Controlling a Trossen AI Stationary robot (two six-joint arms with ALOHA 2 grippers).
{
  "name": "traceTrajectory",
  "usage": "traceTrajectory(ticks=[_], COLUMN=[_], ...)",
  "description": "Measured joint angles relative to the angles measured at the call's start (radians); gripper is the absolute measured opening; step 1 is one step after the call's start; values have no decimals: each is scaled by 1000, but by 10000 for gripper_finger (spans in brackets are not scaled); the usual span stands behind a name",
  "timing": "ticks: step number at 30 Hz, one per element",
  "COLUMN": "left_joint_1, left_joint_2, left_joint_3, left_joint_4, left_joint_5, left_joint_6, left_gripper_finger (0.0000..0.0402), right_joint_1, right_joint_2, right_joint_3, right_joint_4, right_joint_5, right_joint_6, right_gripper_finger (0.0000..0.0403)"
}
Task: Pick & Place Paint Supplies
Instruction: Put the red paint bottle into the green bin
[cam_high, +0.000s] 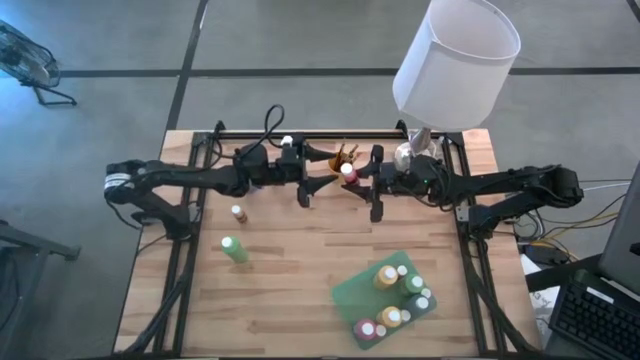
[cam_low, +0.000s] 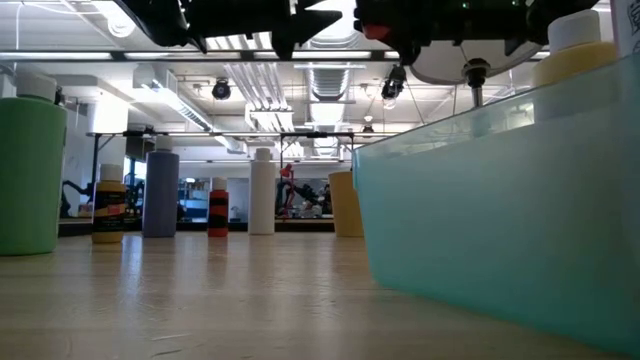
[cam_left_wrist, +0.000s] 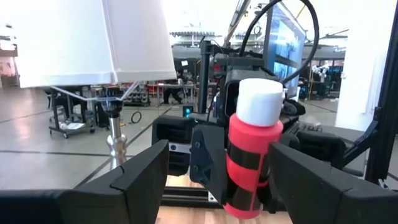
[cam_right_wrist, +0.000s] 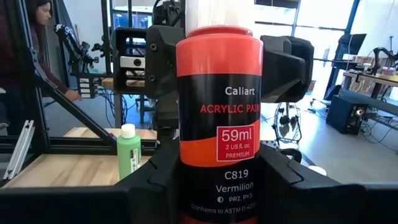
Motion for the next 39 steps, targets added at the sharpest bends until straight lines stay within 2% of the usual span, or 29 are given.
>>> traceTrajectory(ticks=[4,14,19,26,39], left_joint_1=[-2,-8,-13,-13,-18], left_joint_2=[0,0,0,2,174], left_joint_3=[2,-8,-5,6,175], left_joint_4=[-1,-23,-23,-26,-22], left_joint_5=[0,-52,36,44,149], left_joint_6=[5,-85,-19,-9,29], left_gripper_finger=[275,275,275,275,275], right_joint_1=[0,0,0,0,0], right_joint_2=[3,3,3,3,3], right_joint_3=[4,4,4,4,4], right_joint_4=[0,1,5,15,6], right_joint_5=[1,2,2,2,1], right_joint_6=[-1,-9,-8,-8,-9], right_gripper_finger=[139,124,139,126,135])
